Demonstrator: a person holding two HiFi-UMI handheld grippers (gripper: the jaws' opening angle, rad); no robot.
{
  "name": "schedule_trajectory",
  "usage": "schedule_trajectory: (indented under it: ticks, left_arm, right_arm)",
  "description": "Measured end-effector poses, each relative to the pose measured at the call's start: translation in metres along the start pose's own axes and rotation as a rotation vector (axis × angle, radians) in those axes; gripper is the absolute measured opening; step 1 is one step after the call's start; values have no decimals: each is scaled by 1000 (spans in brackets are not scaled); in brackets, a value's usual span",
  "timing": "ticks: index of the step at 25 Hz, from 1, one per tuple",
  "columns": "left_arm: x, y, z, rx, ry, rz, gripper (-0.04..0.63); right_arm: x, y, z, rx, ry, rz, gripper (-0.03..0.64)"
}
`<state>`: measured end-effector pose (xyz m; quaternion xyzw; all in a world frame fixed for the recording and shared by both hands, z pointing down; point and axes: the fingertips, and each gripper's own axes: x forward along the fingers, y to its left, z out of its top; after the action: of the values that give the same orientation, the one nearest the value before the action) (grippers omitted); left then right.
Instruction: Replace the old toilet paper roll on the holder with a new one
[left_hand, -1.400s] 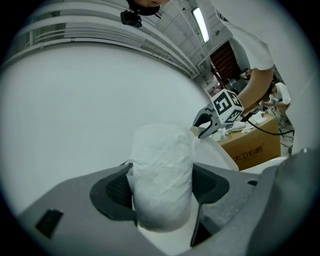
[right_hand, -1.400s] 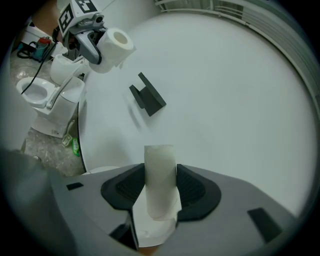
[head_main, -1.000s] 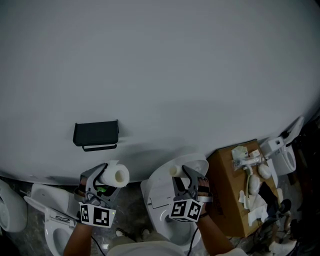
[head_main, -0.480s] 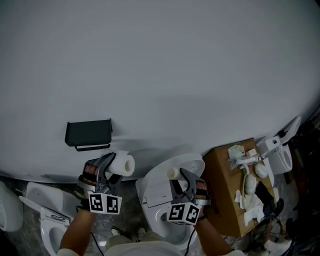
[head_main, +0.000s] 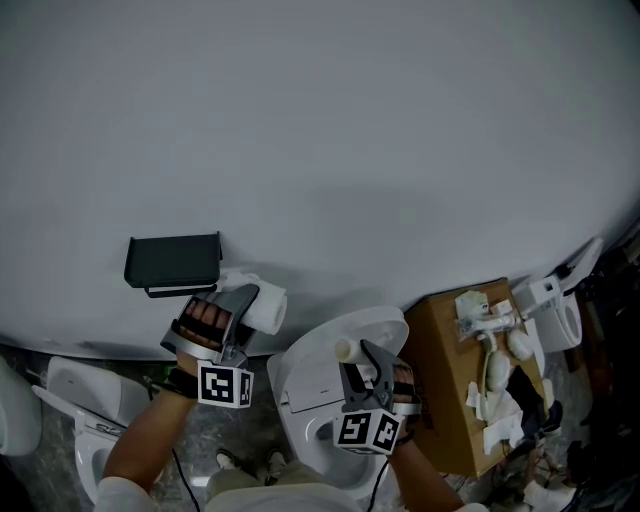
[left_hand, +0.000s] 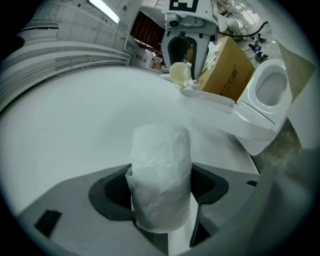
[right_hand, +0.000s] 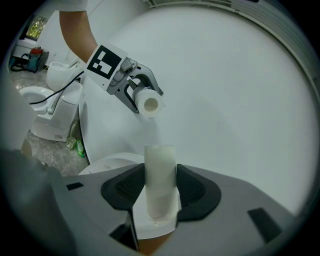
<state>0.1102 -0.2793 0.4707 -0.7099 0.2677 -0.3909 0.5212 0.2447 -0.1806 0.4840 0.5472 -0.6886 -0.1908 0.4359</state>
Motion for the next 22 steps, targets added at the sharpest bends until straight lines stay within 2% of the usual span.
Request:
schedule_trajectory:
  ticks: [5,11,17,22]
  left_arm:
    - [10,-10,-9,79,51,-16,313]
    - [16,-10,-22,65,71,-13,313]
    - [14,-1,-31,92,124,19,313]
    - [11,-7,-46,61,156,6,313]
  right_arm:
    - [0,3,-4,-5,-1,10,193]
    - [0,8,-1,4,-7,28,193]
    - [0,11,-5,8,-13,41,193]
    - [-2,13,-7,9,-18,49,193]
